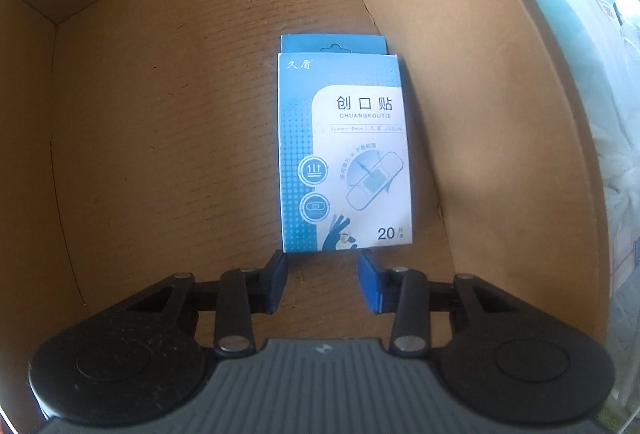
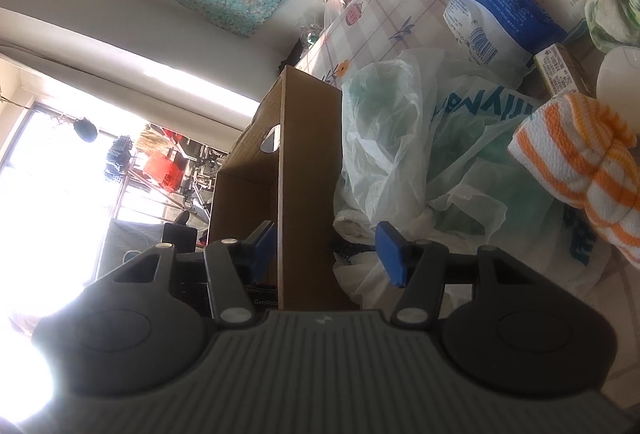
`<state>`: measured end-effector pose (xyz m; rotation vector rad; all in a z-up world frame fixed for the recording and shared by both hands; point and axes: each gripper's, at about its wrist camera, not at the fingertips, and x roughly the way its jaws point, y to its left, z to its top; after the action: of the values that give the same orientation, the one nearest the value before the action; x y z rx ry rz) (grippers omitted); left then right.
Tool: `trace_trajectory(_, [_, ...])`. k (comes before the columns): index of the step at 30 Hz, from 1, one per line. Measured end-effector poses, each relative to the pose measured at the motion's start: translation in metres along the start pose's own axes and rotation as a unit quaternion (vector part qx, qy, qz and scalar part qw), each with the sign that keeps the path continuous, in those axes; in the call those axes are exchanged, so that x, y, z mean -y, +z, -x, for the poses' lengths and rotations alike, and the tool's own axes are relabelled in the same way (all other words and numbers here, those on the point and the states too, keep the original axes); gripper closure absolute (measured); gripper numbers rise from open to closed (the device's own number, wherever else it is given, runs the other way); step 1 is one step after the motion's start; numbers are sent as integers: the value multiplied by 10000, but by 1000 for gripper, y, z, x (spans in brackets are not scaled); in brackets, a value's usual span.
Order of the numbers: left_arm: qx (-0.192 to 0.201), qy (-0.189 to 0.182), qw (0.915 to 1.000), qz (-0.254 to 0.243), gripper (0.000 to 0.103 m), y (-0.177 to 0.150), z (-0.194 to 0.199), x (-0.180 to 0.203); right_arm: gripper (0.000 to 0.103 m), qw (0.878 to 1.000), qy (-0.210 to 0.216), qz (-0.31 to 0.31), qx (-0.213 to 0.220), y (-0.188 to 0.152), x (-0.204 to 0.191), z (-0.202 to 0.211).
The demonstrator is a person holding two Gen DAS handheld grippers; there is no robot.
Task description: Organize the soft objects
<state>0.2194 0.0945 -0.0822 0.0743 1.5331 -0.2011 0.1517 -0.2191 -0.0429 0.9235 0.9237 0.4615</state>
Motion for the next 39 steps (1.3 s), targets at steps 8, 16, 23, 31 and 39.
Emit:
trace_trajectory(8, [329,-137,9988,337,66,15,3,-11,48,9997,-122,-153,154,1,12,8])
trace_trajectory(16, [907,-85,9946,500,66,42,9,-21,47,9995,-129,-255,166,0,18,5])
trace_trajectory(23, [1297,-3,9902,508,62,59,7,-17,47,9989,-196,-342,233,0,25,12])
trace_trajectory(31, [1408,-120,9898,194,56,64,5,-6,47,9983,-241,-446,277,3,35,16])
trace_trajectory(39, [1468,-238,9883,337,41,63,7,-13,46,9981,-250,-478,288,1,37,21])
